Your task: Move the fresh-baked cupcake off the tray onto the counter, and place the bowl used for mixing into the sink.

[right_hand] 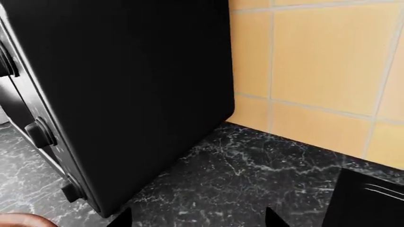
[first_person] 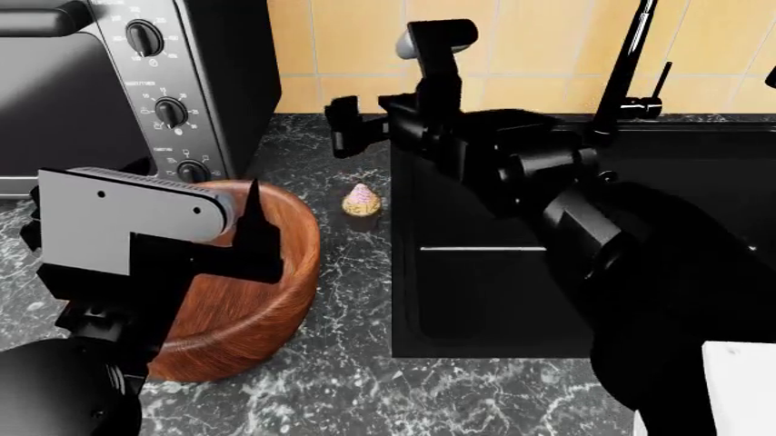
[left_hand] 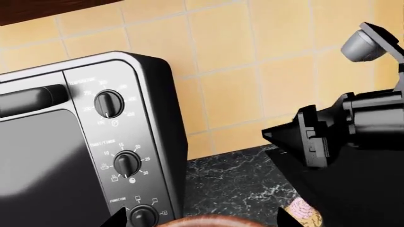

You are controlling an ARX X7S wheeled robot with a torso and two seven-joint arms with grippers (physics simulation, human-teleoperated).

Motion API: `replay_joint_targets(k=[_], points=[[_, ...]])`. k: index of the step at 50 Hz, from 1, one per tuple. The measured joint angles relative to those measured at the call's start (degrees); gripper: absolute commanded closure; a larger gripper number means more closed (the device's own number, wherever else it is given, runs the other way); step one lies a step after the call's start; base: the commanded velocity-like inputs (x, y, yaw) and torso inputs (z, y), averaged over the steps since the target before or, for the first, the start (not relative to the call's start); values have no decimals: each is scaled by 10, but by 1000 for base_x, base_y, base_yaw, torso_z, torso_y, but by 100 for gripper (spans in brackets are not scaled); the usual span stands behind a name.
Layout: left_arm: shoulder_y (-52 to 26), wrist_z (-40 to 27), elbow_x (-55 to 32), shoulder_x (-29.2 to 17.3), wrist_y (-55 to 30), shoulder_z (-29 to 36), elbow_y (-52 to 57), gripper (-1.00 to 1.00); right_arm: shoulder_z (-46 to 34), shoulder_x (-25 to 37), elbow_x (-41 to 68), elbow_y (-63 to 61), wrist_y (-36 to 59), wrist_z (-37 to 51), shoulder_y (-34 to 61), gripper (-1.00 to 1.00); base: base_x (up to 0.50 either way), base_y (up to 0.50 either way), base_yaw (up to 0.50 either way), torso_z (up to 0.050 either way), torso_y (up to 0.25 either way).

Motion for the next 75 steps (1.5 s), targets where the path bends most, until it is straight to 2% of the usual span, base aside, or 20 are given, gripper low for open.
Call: replay_joint_targets(k=[6, 26, 42, 49, 54, 75], points=[[-4, -1, -2, 1, -1, 2, 0, -100, -4, 51, 17, -100, -11, 52, 10, -100, 0, 0, 0, 0, 0], [-14, -9, -16, -3, -1, -3, 7, -100, 6, 332, 63, -650, 4, 379, 45, -100, 0, 0, 0, 0, 0], [-36, -27, -48, -8, -11, -7, 15, -100, 36, 510, 57, -955, -54, 565, 21, -100, 0, 0, 0, 0, 0], [-50, -43, -76, -12, -20, -7, 21, -100, 43, 564, 38, -1035, -84, 610, -2, -100, 0, 0, 0, 0, 0], [-71, -72, -130, -20, -31, -4, 26, -100, 44, 589, 21, -1068, -104, 626, -21, -100, 0, 0, 0, 0, 0], [-150, -198, -373, -25, -52, 72, 10, -100, 45, 636, -18, -1119, -140, 644, -61, -100, 0, 0, 0, 0, 0]])
